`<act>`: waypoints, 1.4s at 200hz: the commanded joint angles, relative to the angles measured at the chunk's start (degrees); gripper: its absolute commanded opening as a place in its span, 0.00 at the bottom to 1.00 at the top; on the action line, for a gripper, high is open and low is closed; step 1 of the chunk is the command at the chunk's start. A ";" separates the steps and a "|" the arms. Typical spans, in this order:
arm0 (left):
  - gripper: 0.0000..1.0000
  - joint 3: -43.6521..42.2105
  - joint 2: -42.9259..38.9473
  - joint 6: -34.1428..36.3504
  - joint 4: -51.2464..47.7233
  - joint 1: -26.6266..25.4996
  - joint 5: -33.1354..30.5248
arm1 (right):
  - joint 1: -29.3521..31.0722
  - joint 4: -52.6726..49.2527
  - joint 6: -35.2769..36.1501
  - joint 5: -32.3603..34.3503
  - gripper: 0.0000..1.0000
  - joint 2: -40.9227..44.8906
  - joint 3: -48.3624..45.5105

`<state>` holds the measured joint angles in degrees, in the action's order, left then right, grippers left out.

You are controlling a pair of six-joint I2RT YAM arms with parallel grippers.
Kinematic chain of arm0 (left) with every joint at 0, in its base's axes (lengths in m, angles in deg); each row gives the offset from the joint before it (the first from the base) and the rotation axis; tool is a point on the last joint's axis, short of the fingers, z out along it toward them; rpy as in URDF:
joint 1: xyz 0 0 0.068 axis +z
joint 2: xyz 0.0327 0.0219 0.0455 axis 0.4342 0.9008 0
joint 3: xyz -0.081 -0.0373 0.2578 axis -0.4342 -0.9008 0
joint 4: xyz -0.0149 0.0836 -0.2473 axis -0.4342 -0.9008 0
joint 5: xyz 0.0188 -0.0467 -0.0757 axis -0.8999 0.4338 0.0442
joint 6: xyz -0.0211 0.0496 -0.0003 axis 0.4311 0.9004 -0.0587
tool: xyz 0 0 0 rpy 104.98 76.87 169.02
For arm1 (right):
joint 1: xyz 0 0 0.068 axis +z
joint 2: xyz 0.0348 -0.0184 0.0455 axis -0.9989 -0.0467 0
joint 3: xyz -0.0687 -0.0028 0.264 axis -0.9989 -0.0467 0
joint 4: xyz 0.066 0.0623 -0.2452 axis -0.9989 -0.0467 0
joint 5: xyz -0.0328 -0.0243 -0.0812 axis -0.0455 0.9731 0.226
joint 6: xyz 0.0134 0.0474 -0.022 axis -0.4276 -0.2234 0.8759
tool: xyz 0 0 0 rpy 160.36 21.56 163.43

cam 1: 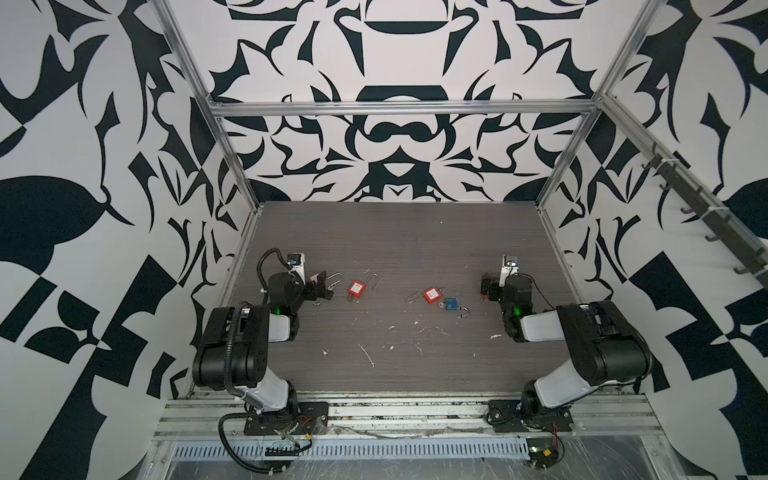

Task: Lock with the key

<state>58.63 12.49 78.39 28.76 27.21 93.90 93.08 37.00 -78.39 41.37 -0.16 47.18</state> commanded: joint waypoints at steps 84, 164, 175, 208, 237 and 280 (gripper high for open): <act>1.00 0.54 -0.50 -0.21 0.77 -0.10 -0.09 | 0.26 1.76 0.71 -0.76 1.00 0.87 0.24; 0.99 0.56 -0.44 -0.05 0.66 -0.07 0.21 | 0.29 2.00 0.82 -0.91 1.00 0.76 0.38; 0.99 0.49 -0.48 0.12 0.95 -0.10 0.23 | 0.23 1.84 0.84 -0.95 1.00 0.80 0.24; 0.99 0.19 -1.07 0.19 1.12 -0.08 0.31 | 0.22 2.44 0.84 -0.63 0.98 1.22 -0.13; 1.00 -0.10 -4.36 -0.06 -0.99 0.02 0.04 | 0.26 -3.49 -0.02 1.62 0.94 5.89 1.24; 1.00 1.02 -13.69 0.15 -10.23 0.01 0.81 | 0.33 -26.64 -5.19 7.17 0.90 15.63 9.73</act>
<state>58.63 4.12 78.56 25.44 27.21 94.23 93.08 24.21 -78.76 43.10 9.94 50.52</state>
